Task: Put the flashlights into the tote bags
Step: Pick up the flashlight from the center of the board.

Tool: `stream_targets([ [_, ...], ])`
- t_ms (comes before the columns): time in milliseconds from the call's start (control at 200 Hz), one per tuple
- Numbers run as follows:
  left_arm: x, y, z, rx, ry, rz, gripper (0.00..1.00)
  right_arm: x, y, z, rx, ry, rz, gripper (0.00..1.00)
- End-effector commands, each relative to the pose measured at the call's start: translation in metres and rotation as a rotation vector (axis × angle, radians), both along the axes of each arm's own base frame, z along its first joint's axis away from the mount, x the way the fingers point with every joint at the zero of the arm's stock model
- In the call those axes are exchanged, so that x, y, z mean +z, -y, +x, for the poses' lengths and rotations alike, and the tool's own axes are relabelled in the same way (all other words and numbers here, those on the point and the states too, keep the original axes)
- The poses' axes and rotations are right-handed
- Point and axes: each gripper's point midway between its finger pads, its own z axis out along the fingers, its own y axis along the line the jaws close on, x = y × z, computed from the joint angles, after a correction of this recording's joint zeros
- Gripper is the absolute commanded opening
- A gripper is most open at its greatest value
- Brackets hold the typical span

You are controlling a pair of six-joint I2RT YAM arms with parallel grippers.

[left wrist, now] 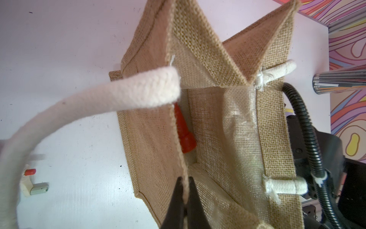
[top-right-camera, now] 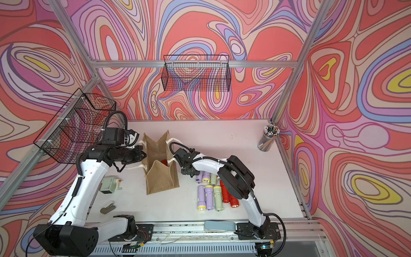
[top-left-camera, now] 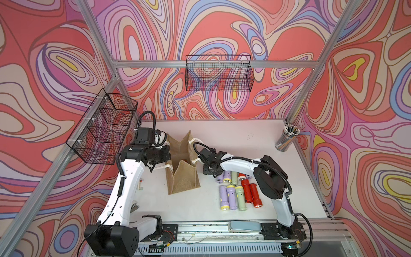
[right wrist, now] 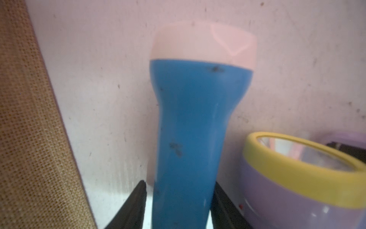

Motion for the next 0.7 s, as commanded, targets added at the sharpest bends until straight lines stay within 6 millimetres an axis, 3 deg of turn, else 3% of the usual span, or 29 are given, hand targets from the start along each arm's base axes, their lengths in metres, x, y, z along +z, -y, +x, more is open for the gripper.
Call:
stream_targets([
  [0, 0.004, 0.001, 0.003, 0.000, 0.031, -0.019, 0.00, -0.015, 0.008, -0.004, -0.017, -0.038, -0.050, 0.50],
  [200, 0.005, 0.002, 0.004, -0.002, 0.034, -0.027, 0.00, -0.023, 0.009, -0.005, -0.018, -0.046, -0.064, 0.43],
  [341, 0.006, 0.003, 0.004, -0.004, 0.039, -0.030, 0.00, -0.026, 0.010, -0.005, -0.016, -0.052, -0.066, 0.29],
  [441, 0.006, 0.003, 0.004, -0.002, 0.040, -0.029, 0.00, -0.023, 0.011, -0.005, -0.015, -0.051, -0.069, 0.24],
  [556, 0.007, 0.002, 0.005, 0.001, 0.047, -0.023, 0.00, -0.014, 0.010, -0.004, -0.008, -0.034, -0.057, 0.19],
  [691, 0.008, 0.001, 0.006, 0.000, 0.053, -0.021, 0.00, 0.012, 0.004, 0.002, 0.009, 0.018, -0.010, 0.15],
])
